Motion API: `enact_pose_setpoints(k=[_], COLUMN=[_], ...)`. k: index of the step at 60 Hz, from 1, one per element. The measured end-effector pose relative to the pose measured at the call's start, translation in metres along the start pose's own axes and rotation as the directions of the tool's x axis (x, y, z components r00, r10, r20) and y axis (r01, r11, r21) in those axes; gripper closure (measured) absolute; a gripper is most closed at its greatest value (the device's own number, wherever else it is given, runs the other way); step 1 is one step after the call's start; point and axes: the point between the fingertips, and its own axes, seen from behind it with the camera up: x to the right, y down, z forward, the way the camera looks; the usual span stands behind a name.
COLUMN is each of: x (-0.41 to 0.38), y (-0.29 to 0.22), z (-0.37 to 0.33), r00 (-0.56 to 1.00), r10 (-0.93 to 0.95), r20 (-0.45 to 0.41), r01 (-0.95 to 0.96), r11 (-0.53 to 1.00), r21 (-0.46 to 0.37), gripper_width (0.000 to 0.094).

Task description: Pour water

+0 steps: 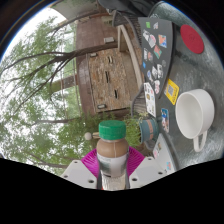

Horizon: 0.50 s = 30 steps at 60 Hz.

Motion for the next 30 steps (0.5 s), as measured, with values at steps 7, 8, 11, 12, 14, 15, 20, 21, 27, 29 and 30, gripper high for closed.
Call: enact_pose_setpoints(k=[7, 8, 11, 12, 14, 15, 20, 21, 27, 29, 30], x=[-0.048, -0.055, -0.066, -0.062, -0.064, -0.058, -0.027, -0.018, 0.036, 0.056, 0.065], y=[-0.051, -0.061, -0.098, -0.113, -0.138, -0.152, -0.220, -0.237, -0.279, -0.284, -0.285], z=[-0.024, -0.030, -0.041, -0.040, -0.052, -0.050, -0.067, -0.064, -0.068, -0.066, -0.065], r00=[0.868, 0.825, 0.656, 0.590, 0.454, 0.385, 0.071, 0.019, -0.162, -0.179, -0.183], r10=[-0.494, -0.563, -0.748, -0.797, -0.874, -0.903, -0.957, -0.962, -0.959, -0.963, -0.966], r20=[-0.048, -0.059, -0.104, -0.127, -0.171, -0.191, -0.283, -0.273, -0.234, -0.200, -0.182], r01=[0.495, 0.564, 0.753, 0.805, 0.888, 0.920, 0.990, 0.993, 0.976, 0.969, 0.966], r11=[0.869, 0.826, 0.657, 0.592, 0.459, 0.392, 0.102, 0.050, -0.120, -0.137, -0.143], r21=[0.009, 0.015, 0.028, 0.027, 0.012, 0.003, -0.095, -0.104, -0.184, -0.208, -0.216], gripper_width=[0.0616, 0.0616, 0.0616, 0.0615, 0.0615, 0.0615, 0.0618, 0.0618, 0.0619, 0.0617, 0.0617])
